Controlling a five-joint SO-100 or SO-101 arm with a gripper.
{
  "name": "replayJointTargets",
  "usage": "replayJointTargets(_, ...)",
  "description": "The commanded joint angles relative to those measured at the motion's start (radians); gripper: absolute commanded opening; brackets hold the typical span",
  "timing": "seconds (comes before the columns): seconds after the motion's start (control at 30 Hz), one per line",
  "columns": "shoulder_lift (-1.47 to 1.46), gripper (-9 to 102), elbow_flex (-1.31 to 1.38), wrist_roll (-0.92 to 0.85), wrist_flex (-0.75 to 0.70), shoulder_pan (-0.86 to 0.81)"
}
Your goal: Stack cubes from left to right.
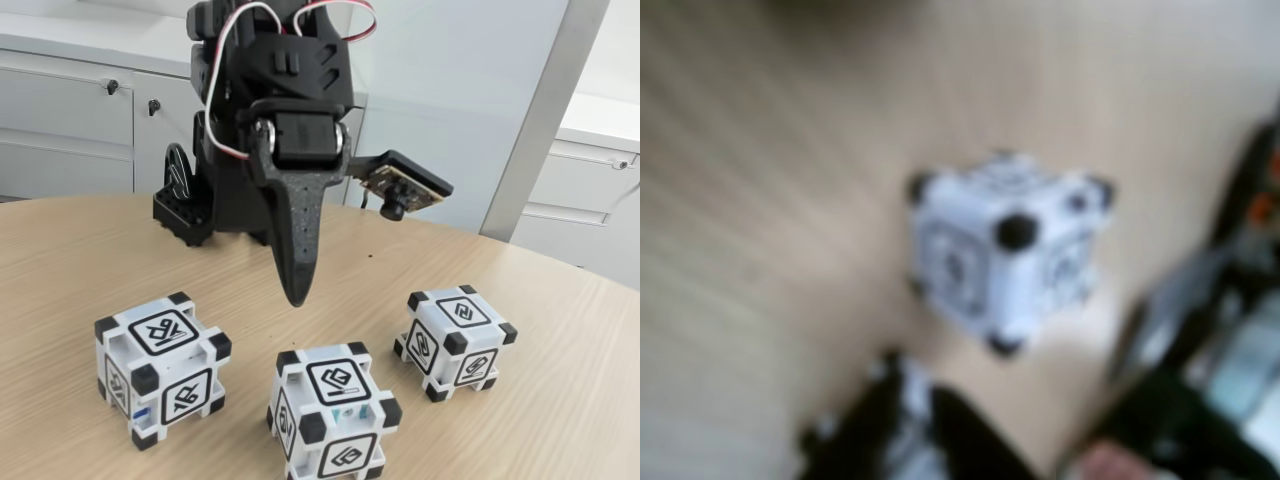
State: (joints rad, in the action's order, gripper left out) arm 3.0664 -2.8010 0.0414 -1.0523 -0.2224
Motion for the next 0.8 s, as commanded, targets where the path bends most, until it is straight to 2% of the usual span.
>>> replayJointTargets(0.0, -0.017, 0, 0.025, 0.032, 0.003, 0.005)
replayJointTargets(0.17, -0.155, 0, 0.08, 0.011, 0.009, 0.005)
replayJointTargets(0.47, -0.459, 0, 0.368, 0.034, 0.002, 0.005)
replayJointTargets(0.77, -0.6, 0, 0.555, 0.026, -0.002, 0.005)
